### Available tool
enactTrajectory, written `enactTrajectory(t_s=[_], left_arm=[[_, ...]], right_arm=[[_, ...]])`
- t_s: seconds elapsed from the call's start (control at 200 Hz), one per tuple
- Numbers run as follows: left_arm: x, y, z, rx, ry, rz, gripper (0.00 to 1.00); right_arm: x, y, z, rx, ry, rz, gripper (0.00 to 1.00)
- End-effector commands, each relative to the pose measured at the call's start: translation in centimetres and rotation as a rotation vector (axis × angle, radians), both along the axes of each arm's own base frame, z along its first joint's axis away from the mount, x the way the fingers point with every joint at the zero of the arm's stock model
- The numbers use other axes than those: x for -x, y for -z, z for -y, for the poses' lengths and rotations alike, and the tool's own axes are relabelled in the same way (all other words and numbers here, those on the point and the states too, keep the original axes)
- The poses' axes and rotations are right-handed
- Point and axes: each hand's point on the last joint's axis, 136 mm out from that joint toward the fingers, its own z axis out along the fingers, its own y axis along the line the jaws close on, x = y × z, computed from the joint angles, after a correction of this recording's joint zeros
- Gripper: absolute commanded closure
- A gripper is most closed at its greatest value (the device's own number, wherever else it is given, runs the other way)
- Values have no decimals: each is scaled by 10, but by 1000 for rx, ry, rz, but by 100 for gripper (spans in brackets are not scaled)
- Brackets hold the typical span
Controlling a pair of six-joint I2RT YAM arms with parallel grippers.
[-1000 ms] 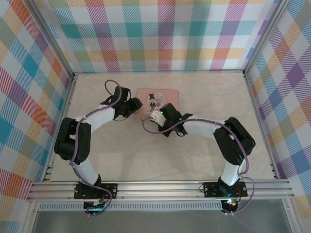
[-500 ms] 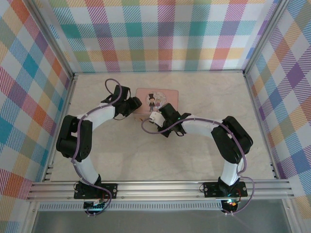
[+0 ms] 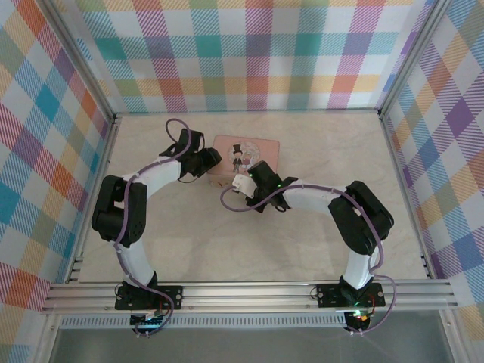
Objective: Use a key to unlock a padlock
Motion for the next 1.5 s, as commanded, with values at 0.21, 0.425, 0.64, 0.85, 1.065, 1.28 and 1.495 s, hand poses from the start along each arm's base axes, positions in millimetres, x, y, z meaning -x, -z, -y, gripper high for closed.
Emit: enactTrajectory(t_s=[0.21,0.425,0.64,0.85,1.065,1.28,1.495], left_arm=[[-6,14,-6,-33,3,-36,56],[-7,14,-5,-30,10,-37,58],[-6,16,-4,-28,16,-41,59],[-6,15,-4,-29,19,-40,60],[-7,15,-4,-34,23,-41,60],[-6,16,0,-16,30,-44,60],[-6,17,4,8,34,-47,60]], right_arm=[[5,-6,-3,2,-89,55,100],[1,-11,-6,16,-145,109,100],[-6,-11,-11,39,-205,175,100],[-14,-11,-17,54,-250,224,100],[-21,-13,-23,59,-278,264,100],[-23,-18,-28,46,-295,283,100],[-27,-26,-40,27,-329,300,100]])
